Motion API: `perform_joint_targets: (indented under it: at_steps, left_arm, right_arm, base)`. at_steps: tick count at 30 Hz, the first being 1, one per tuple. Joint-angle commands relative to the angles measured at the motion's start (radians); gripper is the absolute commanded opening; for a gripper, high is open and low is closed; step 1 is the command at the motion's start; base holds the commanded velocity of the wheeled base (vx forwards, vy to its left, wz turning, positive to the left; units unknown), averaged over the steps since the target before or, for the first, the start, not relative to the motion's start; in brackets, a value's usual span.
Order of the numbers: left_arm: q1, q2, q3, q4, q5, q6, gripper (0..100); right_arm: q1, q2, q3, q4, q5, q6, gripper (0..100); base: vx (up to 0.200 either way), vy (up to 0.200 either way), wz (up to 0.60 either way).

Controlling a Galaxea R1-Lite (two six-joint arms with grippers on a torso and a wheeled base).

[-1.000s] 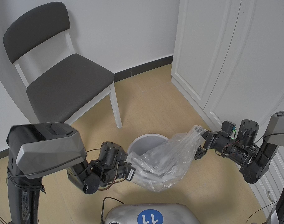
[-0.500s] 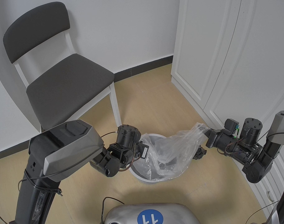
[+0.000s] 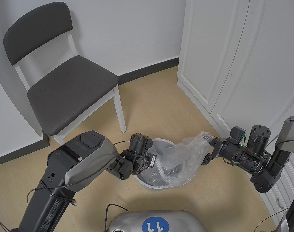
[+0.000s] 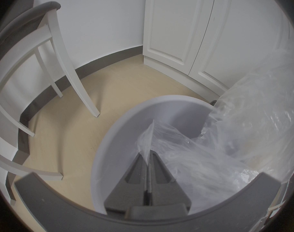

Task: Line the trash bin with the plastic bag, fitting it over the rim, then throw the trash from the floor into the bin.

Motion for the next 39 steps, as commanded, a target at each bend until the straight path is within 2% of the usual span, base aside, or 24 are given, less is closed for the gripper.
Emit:
perform_joint_targets:
  at_steps: [1, 12, 20, 24, 29, 35, 39]
  left_arm:
    - [0.002, 0.020, -0.010, 0.003, -0.025, -0.010, 0]
    - [0.017, 0.016, 0.016, -0.058, -0.031, -0.012, 0]
    - [0.019, -0.075, 0.213, -0.210, -0.039, -0.004, 0]
    - [0.011, -0.125, 0.362, -0.345, -0.059, -0.004, 0]
    - [0.016, -0.136, 0.462, -0.480, -0.080, -0.004, 0]
    - [0.023, -0.102, 0.453, -0.525, -0.080, -0.003, 0]
    - [0.022, -0.058, 0.370, -0.508, -0.080, 0.004, 0]
  right_arm:
    - [0.004, 0.004, 0.002, -0.018, 0.001, 0.000, 0]
    - [0.019, 0.031, 0.012, -0.018, -0.002, 0.000, 0]
    - [0.015, 0.060, 0.015, -0.018, 0.004, -0.015, 0]
    - [0.006, 0.109, 0.007, -0.018, 0.004, -0.049, 0]
    - [-0.007, 0.151, -0.013, -0.018, 0.002, -0.049, 0]
    - [-0.017, 0.182, -0.044, -0.018, 0.001, -0.046, 0]
    - [-0.028, 0.168, -0.053, -0.018, 0.001, -0.040, 0]
  base:
    - [0.000, 0.000, 0.00]
    - [0.000, 0.000, 0.00]
    - [0.000, 0.000, 0.00]
    - [0.000, 0.000, 0.00]
    - [0.000, 0.000, 0.00]
    - [0.000, 0.000, 0.00]
    - [0.000, 0.000, 0.00]
